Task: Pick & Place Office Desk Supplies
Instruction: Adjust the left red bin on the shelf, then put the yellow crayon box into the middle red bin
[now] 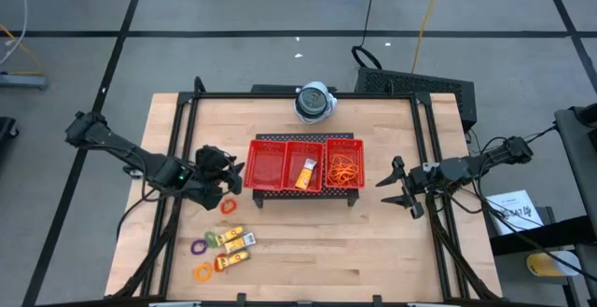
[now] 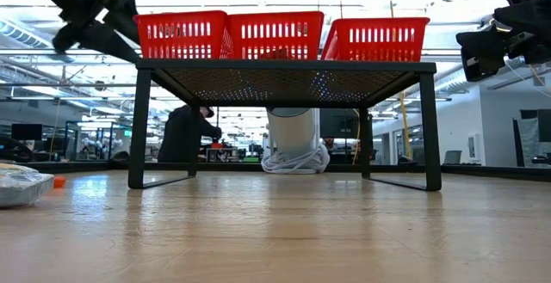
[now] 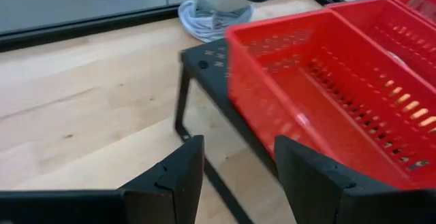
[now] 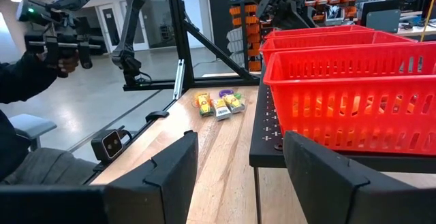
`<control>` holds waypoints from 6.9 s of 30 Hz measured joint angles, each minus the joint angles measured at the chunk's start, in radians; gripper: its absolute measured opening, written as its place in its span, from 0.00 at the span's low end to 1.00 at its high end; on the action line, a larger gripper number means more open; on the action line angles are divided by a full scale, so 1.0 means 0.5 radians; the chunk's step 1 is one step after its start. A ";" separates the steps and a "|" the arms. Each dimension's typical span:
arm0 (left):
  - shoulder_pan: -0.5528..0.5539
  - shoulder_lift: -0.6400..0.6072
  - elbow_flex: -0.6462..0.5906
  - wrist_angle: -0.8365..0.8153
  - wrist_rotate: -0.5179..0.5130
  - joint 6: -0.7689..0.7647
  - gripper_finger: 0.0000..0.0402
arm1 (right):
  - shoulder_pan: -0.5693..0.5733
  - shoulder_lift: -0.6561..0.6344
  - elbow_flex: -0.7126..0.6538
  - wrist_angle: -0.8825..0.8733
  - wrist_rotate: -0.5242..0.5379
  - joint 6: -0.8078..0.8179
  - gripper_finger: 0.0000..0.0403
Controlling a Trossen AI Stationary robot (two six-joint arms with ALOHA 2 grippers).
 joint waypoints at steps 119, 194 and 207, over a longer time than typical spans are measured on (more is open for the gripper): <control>0.137 0.660 0.472 1.922 1.574 1.992 0.27 | -0.001 0.000 0.000 0.014 0.001 0.001 0.51; 0.864 1.112 0.982 0.993 1.299 2.209 0.56 | -0.001 0.001 0.000 0.075 0.007 0.000 0.51; 0.696 0.852 0.981 0.895 1.413 2.311 0.66 | -0.001 0.000 0.000 0.076 0.007 0.000 0.51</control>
